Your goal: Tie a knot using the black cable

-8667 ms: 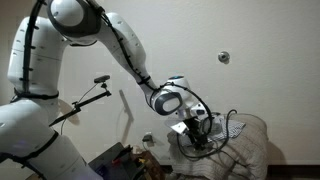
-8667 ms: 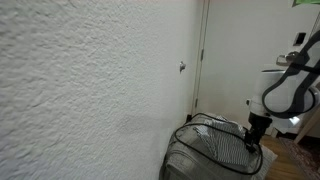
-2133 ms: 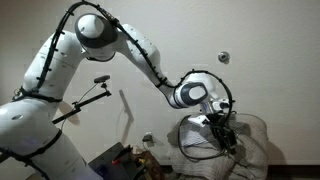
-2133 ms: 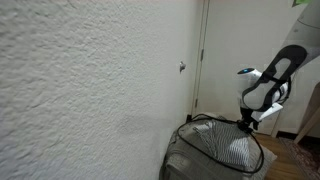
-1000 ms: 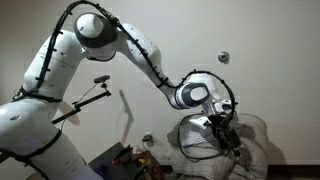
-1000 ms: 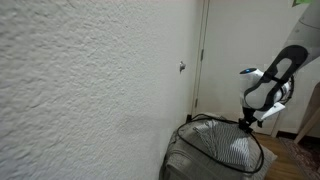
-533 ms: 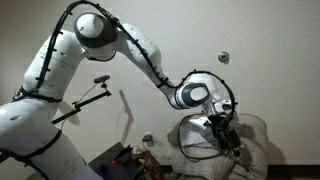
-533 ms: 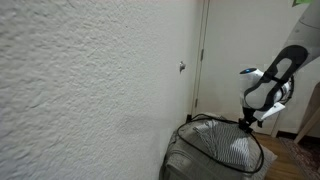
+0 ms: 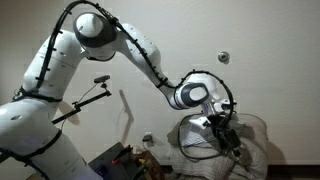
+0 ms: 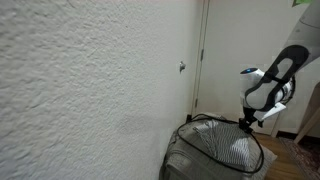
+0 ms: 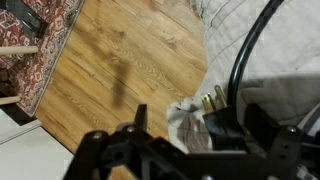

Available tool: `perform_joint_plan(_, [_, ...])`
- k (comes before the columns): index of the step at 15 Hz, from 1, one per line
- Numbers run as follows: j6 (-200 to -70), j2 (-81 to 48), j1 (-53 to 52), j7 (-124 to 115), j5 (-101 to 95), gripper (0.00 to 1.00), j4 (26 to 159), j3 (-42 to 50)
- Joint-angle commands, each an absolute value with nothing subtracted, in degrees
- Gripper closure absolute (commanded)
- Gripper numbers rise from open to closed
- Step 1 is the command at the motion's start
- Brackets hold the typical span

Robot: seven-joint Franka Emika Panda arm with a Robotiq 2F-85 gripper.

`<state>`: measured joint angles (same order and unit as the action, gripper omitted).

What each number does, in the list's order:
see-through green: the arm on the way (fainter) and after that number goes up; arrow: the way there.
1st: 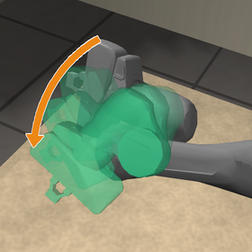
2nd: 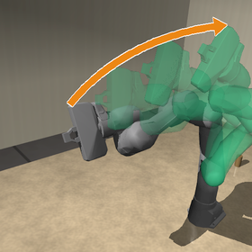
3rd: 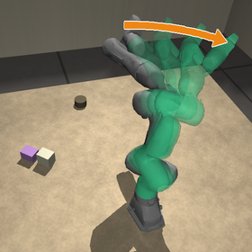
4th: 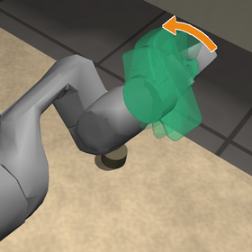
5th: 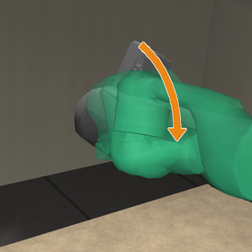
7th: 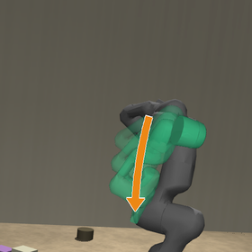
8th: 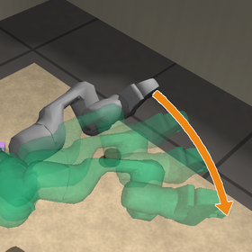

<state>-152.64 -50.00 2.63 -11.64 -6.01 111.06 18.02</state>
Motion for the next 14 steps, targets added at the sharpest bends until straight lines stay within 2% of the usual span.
perform_joint_plan(1, [-155.1, -46.1, 0.2, -14.6, -6.7, 0.0, 115.6, 20.5])
perform_joint_plan(9, [-165.6, -40.6, -2.4, -13.5, -6.8, 0.0, 122.3, 23.3])
perform_joint_plan(14, [-164.7, -43.0, -2.0, -13.5, -5.9, 0.0, 119.8, 22.8])
